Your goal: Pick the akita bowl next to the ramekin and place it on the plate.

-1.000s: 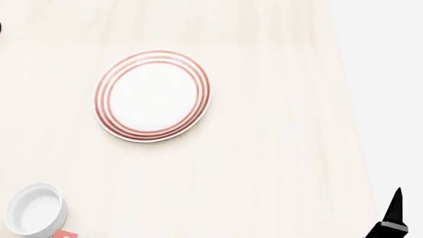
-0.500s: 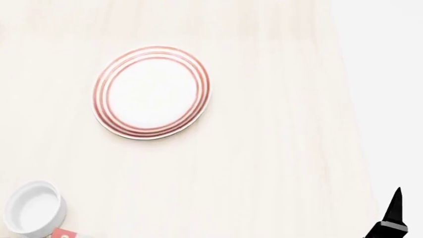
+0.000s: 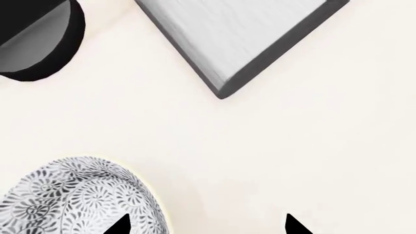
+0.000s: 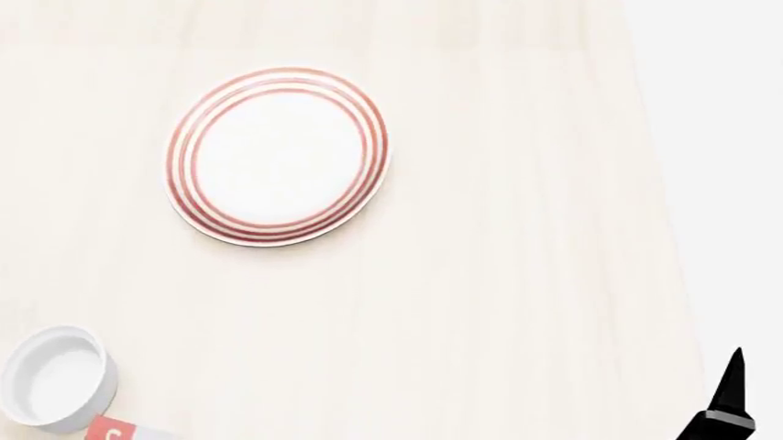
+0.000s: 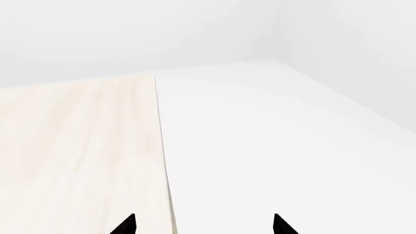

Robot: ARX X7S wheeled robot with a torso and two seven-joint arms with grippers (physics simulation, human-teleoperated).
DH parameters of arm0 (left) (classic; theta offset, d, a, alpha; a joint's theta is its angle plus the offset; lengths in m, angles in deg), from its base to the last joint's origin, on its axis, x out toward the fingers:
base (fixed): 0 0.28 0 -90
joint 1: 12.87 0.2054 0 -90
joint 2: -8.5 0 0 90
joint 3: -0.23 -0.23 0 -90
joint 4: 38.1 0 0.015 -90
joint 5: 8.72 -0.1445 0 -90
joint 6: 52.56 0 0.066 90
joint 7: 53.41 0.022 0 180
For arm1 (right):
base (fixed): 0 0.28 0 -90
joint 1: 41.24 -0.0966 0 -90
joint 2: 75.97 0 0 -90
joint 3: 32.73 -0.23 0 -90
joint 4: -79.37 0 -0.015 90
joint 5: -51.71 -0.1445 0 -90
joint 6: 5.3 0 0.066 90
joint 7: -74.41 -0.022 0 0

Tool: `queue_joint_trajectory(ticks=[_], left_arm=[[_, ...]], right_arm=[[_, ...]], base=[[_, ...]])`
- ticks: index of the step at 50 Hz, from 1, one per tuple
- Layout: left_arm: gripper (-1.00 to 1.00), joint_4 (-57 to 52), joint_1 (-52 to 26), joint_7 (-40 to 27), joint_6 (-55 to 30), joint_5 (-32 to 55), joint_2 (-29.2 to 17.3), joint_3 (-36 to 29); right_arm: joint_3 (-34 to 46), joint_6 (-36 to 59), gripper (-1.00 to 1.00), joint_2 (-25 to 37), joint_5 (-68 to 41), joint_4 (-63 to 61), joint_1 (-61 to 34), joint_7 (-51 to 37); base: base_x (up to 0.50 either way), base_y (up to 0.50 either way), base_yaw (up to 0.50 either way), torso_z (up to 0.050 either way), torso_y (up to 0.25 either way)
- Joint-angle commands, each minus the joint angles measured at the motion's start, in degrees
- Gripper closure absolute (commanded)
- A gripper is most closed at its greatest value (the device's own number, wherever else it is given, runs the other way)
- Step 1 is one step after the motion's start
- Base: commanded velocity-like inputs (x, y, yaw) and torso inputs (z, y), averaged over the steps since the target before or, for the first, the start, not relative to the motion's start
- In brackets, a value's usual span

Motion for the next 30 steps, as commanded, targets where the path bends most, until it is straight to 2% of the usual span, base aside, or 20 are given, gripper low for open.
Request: queue_joint_trajectory(ticks=[1, 30], left_arm=[[-1.0, -0.1, -0.3, 0.1, 0.1, 0.1, 1.2, 2.2], [-1.0, 0.4, 0.5, -2.2, 0.5, 0.3, 1.2, 3.9]], right_arm=[[-1.5, -0.3, -1.0, -1.0, 0.8, 0.2, 0.0, 0.8], [-1.1, -0.4, -1.0, -0.8, 0.8, 0.6, -0.3, 0.5]], base=[[0.0, 0.0, 0.0, 0.0, 0.0], [0.0, 0.0, 0.0, 0.0, 0.0]])
